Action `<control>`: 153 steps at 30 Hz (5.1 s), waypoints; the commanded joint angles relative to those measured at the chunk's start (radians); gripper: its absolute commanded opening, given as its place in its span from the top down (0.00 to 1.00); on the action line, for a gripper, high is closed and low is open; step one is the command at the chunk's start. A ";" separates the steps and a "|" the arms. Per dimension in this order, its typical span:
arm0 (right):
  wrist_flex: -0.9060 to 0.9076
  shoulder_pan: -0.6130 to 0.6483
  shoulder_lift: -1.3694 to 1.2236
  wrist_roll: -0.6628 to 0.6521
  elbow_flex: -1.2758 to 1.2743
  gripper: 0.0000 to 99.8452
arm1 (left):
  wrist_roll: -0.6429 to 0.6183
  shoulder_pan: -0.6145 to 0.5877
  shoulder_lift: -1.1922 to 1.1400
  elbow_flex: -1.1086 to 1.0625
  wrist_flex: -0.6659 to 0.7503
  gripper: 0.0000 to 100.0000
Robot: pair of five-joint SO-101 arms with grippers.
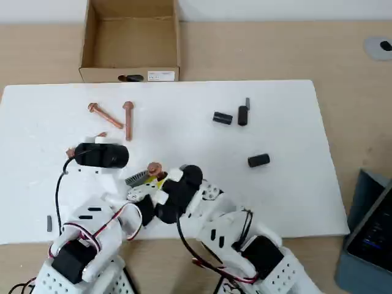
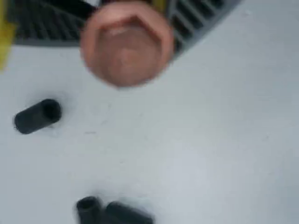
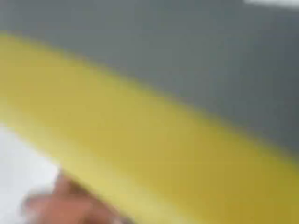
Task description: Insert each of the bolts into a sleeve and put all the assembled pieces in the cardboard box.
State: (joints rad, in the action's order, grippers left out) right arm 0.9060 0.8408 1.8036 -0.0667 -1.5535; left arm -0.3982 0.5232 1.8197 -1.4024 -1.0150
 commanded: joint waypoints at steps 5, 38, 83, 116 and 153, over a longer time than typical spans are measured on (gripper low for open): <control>-0.043 0.010 0.185 -0.008 0.018 0.99 | 0.026 -0.104 0.001 0.097 -0.080 0.75; 0.109 -0.410 -0.450 0.176 0.572 0.99 | 0.433 -0.686 0.002 -0.203 -0.075 1.00; -0.523 -0.390 -2.661 0.137 2.405 0.99 | 0.427 -0.684 0.002 -0.232 -0.081 1.00; -0.035 -0.384 -2.677 0.061 2.637 0.83 | 0.427 -0.687 0.002 -0.232 -0.081 1.00; 0.879 -0.588 -2.431 -0.497 2.631 0.83 | 0.425 -0.692 0.002 -0.232 -0.083 1.00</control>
State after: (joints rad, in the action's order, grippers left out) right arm 1.7637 0.3023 -0.7158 -0.4964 1.0180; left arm 0.0284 -0.1596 1.8136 -1.6387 -1.0932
